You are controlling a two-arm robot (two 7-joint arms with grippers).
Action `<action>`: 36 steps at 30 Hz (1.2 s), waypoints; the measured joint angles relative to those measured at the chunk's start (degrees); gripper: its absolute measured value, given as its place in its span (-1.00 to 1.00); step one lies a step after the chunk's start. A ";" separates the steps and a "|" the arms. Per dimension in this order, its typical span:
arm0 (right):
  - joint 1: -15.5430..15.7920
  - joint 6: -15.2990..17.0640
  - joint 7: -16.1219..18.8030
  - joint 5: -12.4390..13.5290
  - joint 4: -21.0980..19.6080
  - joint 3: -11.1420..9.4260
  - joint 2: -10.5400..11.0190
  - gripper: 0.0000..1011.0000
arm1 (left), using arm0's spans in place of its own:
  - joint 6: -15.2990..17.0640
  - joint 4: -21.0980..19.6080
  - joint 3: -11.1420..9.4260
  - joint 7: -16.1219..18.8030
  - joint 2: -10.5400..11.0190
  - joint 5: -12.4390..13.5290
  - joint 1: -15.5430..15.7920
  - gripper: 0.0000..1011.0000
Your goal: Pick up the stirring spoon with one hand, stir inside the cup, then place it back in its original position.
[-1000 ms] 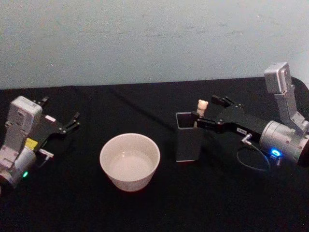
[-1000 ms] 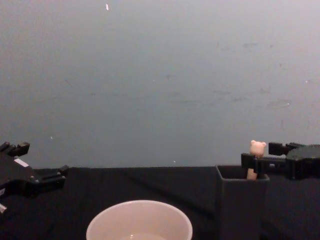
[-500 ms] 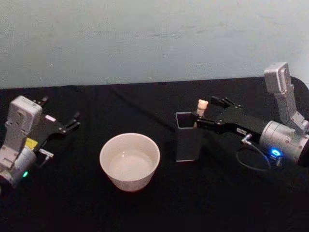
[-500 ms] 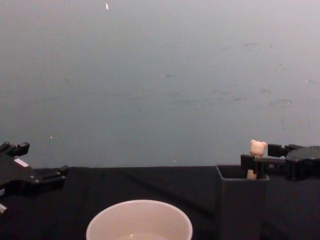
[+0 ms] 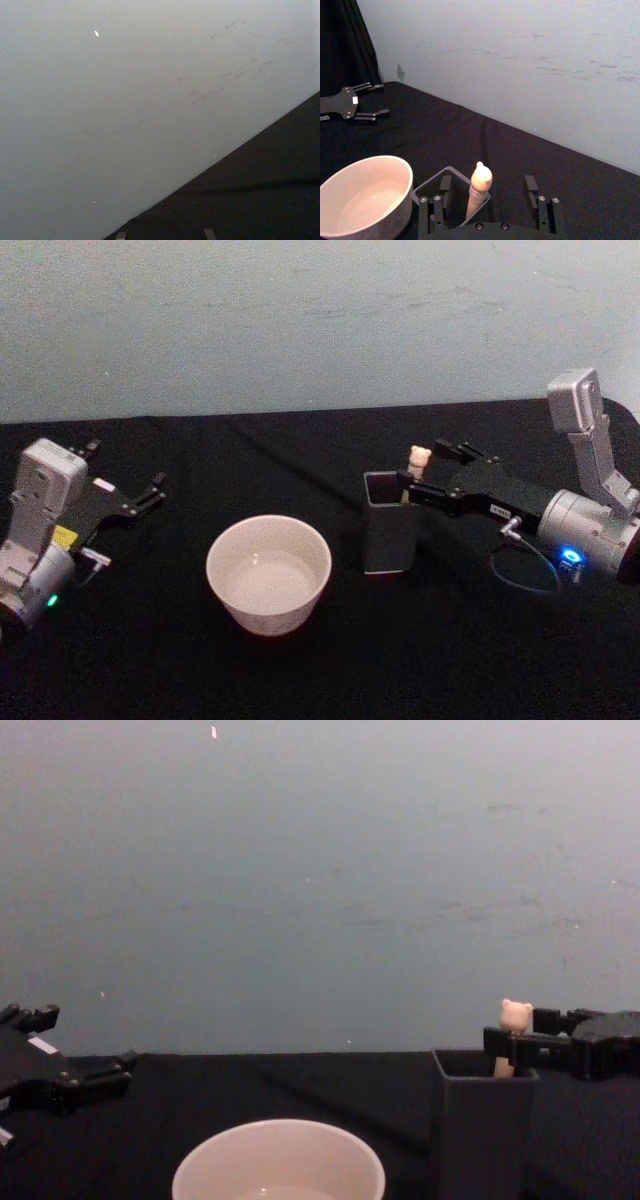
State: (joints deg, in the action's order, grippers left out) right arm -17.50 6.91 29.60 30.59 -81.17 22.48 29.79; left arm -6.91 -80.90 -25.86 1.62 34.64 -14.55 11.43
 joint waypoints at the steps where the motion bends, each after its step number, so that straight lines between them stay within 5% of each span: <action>1: 0.00 -0.01 0.00 0.00 0.00 0.00 0.00 0.79 | 0.00 0.00 0.00 0.00 0.00 0.00 0.00 0.98; 22: 0.00 -0.08 0.00 0.01 0.00 -0.01 0.00 -0.50 | 0.00 0.00 0.00 0.00 0.00 0.00 0.00 0.98; 36: 0.00 -0.09 0.00 0.03 0.00 -0.01 0.00 -0.56 | 0.00 0.00 0.00 0.00 0.00 0.00 0.00 0.98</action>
State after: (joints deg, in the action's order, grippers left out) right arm -17.50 6.82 29.60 30.62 -81.16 22.47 29.79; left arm -6.91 -80.90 -25.86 1.62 34.65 -14.55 11.43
